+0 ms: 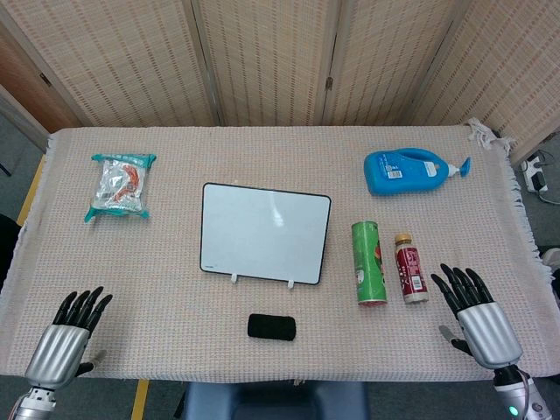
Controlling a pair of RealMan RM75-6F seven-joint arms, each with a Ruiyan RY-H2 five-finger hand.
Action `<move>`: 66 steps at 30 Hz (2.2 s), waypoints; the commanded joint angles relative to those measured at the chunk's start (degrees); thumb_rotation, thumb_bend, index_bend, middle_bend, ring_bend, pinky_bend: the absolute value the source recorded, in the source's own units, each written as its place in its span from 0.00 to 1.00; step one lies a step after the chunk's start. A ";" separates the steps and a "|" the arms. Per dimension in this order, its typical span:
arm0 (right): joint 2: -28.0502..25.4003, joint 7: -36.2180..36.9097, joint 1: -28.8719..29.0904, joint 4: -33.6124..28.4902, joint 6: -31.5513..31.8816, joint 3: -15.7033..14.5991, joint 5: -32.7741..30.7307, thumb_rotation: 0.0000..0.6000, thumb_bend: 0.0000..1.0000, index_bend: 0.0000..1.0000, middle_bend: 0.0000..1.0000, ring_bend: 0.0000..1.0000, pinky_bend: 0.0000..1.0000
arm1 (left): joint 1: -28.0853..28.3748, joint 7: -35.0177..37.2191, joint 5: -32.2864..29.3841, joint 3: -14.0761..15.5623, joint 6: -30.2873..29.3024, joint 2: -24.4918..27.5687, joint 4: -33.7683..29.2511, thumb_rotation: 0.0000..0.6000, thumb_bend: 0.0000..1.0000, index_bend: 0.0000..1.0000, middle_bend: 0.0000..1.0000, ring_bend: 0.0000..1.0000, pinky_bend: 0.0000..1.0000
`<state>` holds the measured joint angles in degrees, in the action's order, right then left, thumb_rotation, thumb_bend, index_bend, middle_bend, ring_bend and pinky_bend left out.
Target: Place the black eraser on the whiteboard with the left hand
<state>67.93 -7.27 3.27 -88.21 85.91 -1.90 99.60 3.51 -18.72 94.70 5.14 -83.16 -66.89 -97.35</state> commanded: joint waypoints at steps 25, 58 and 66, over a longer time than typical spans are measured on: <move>0.78 -1.58 -0.75 0.01 2.19 -0.50 0.03 1.00 0.27 0.00 0.00 0.04 0.05 | 8.74 -6.61 -7.30 -3.42 15.73 -9.55 -9.56 1.00 0.24 0.29 1.00 1.00 1.00; -0.23 0.54 -1.14 -0.36 3.88 -0.55 -0.08 1.00 0.27 0.00 0.00 0.04 0.05 | 24.00 -31.42 -39.98 -10.65 18.01 -34.09 -8.57 1.00 0.29 0.30 1.00 1.00 1.00; -0.58 0.57 -1.23 -0.67 4.01 -0.36 -0.50 1.00 0.27 0.00 0.00 0.04 0.05 | 27.59 -35.58 -44.12 -11.41 16.56 -37.99 -8.51 1.00 0.29 0.30 1.00 1.00 1.00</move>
<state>67.35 -6.70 2.04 -88.88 89.92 -2.26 99.11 30.49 -53.67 51.25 -6.07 -66.23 -104.26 -105.89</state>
